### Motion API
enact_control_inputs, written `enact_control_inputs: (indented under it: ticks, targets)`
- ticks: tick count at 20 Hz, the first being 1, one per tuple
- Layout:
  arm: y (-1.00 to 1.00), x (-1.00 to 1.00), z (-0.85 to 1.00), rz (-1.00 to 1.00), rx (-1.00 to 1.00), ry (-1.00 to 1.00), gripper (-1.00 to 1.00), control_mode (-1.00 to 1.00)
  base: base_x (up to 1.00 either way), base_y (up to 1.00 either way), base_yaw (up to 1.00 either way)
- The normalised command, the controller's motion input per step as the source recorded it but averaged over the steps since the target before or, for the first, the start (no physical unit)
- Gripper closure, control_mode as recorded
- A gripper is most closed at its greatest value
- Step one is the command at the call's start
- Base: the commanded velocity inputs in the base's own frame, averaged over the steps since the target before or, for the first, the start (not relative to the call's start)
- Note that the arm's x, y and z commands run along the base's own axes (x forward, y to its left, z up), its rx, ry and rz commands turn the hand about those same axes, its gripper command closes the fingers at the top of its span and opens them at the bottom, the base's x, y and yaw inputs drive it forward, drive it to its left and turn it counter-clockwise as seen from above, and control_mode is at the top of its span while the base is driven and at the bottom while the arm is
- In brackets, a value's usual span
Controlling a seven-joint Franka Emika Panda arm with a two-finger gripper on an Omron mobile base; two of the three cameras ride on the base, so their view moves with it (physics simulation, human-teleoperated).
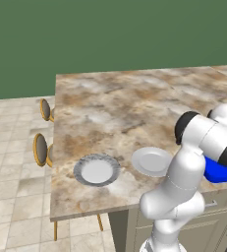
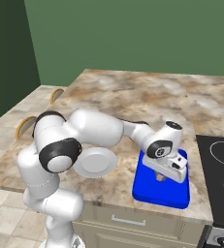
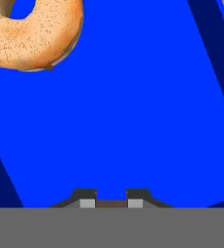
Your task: Move the dessert items from the plates to the tray.
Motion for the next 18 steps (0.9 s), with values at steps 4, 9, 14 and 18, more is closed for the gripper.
enact_control_inputs:
  ticks: [4,9,14,18]
  targets:
    - [-0.01,-0.14,-0.17,0.00,0.00,0.00,1.00,-1.00,0.00,0.00,0.00]
    - [0.00,0.00,-0.26,0.00,0.00,0.00,1.00,-1.00,0.00,0.00,0.00]
    - [0.00,0.01,-0.16,0.00,0.00,0.00,1.00,-1.00,0.00,0.00,0.00]
    - [0.00,0.00,-0.13,0.00,0.00,0.00,1.00,-1.00,0.00,0.00,0.00]
